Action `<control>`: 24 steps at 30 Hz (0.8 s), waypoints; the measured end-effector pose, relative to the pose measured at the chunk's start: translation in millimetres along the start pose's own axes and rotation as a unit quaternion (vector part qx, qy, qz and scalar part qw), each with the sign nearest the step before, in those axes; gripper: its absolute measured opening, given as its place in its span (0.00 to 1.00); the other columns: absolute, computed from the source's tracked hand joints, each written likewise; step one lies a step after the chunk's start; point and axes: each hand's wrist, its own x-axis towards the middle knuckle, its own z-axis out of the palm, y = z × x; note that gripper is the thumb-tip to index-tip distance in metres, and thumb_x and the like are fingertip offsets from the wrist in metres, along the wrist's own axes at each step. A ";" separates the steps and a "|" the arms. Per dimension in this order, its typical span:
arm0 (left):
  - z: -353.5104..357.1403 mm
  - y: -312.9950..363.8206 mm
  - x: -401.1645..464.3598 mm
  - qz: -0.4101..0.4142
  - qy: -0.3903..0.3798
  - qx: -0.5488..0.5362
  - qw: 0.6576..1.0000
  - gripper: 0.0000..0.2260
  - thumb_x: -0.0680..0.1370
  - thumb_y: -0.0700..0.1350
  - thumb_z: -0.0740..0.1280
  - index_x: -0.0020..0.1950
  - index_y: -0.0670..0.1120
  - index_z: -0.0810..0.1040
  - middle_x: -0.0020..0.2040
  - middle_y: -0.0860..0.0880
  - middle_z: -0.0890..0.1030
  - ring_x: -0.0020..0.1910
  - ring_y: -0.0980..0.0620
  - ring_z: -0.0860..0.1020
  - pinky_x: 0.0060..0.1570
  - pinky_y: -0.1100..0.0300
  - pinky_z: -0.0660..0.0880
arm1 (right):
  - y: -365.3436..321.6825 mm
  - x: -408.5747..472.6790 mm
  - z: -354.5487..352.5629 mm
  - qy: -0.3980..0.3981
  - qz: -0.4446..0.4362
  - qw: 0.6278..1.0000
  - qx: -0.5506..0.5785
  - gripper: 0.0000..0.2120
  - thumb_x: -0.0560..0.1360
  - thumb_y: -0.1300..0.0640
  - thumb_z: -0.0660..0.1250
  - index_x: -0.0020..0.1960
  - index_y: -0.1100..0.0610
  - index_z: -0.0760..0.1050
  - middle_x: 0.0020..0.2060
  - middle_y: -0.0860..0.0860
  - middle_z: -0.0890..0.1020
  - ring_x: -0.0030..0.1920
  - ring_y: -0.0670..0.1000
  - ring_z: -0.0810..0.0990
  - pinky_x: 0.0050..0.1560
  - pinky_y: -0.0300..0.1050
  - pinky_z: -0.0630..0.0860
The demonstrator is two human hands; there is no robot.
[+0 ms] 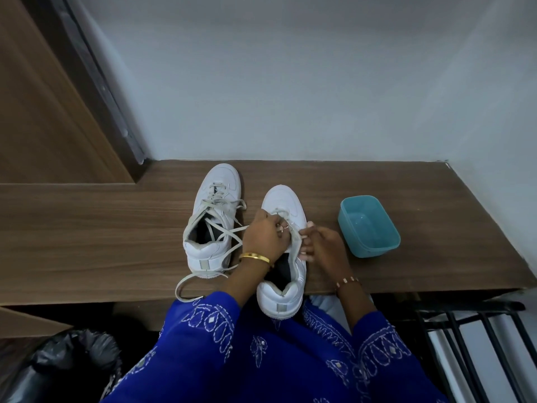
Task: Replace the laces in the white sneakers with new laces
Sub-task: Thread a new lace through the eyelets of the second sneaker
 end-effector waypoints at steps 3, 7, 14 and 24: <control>-2.5 -12.6 -7.4 0.062 -0.016 -0.040 0.997 0.18 0.70 0.45 0.71 0.59 0.43 0.76 0.54 0.43 0.73 0.51 0.45 0.76 0.52 0.55 0.74 | -4.1 7.4 4.8 0.012 -0.038 0.996 -0.080 0.10 0.78 0.59 0.61 0.45 0.64 0.77 0.31 0.55 0.79 0.28 0.48 0.77 0.36 0.48 0.79; -0.8 -25.2 -19.3 0.121 0.018 0.003 0.992 0.25 0.68 0.46 0.73 0.62 0.42 0.74 0.52 0.42 0.74 0.51 0.44 0.76 0.51 0.53 0.74 | -4.4 12.5 19.2 0.043 -0.089 0.988 -0.119 0.07 0.75 0.61 0.66 0.45 0.65 0.79 0.36 0.54 0.80 0.35 0.50 0.77 0.41 0.44 0.75; -3.4 -20.7 -29.9 0.145 0.116 0.079 0.979 0.12 0.68 0.53 0.65 0.42 0.44 0.74 0.38 0.46 0.75 0.34 0.46 0.75 0.31 0.59 0.70 | -11.9 16.4 21.6 0.084 -0.062 0.994 0.018 0.10 0.74 0.67 0.64 0.35 0.58 0.74 0.33 0.55 0.79 0.32 0.48 0.76 0.37 0.42 0.75; -0.2 -19.7 -31.3 0.064 0.067 0.035 0.995 0.16 0.71 0.47 0.71 0.51 0.37 0.74 0.48 0.40 0.77 0.47 0.42 0.76 0.46 0.55 0.71 | -75.8 11.3 -33.7 0.137 -0.061 0.942 0.300 0.09 0.79 0.61 0.58 0.41 0.55 0.71 0.25 0.48 0.71 0.22 0.44 0.66 0.23 0.36 0.64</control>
